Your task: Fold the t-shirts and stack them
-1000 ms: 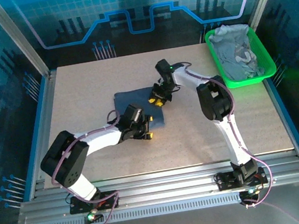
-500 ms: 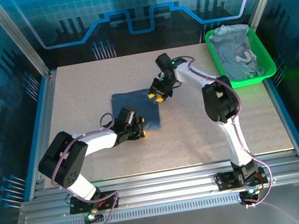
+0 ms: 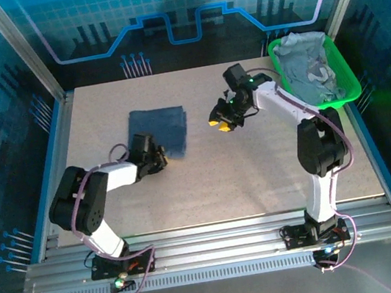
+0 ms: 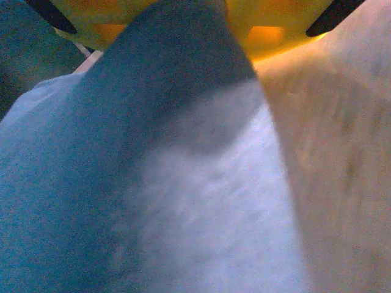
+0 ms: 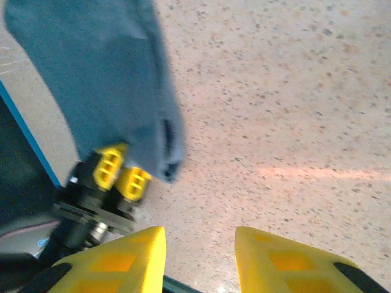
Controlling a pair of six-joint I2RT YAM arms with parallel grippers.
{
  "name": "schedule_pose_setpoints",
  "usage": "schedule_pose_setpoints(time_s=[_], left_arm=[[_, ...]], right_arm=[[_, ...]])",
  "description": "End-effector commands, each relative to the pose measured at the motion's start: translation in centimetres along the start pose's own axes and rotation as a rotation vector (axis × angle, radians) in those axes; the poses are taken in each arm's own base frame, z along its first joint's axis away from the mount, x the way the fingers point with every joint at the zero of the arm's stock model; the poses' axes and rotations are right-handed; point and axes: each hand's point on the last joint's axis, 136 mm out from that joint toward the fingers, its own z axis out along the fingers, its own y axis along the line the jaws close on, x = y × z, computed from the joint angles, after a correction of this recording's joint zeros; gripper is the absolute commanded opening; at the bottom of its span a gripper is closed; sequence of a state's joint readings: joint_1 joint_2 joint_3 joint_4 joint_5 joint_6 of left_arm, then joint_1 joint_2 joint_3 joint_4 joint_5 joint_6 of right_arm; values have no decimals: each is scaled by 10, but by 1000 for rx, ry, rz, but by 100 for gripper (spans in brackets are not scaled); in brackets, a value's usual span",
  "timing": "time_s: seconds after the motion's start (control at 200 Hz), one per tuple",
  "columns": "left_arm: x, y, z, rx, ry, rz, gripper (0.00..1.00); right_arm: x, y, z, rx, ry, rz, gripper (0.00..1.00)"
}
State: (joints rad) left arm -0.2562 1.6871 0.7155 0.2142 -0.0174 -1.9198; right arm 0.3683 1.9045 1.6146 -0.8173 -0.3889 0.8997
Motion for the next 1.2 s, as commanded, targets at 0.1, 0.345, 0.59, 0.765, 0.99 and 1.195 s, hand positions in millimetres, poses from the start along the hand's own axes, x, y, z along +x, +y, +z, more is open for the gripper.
schedule_pose_setpoints(time_s=[0.1, 0.345, 0.59, 0.765, 0.99, 1.195], left_arm=[[-76, -31, -1, -41, 1, 121, 27], [-142, -77, 18, 38, 40, 113, 27], [-171, -136, 42, 130, 16, 59, 25], [-174, -165, 59, 182, 3, 4, 25], [-145, -182, 53, 237, 41, -17, 34], [-86, -174, -2, 228, 60, 35, 52]], right_arm=[[16, -14, -23, 6, -27, -19, 36], [31, -26, -31, 19, -30, -24, 37], [39, -35, -32, 33, -21, -11, 37], [40, -38, -31, 41, -19, -5, 37], [40, -41, -30, 48, -19, 0, 37], [37, -38, -30, 41, -33, -2, 37]])
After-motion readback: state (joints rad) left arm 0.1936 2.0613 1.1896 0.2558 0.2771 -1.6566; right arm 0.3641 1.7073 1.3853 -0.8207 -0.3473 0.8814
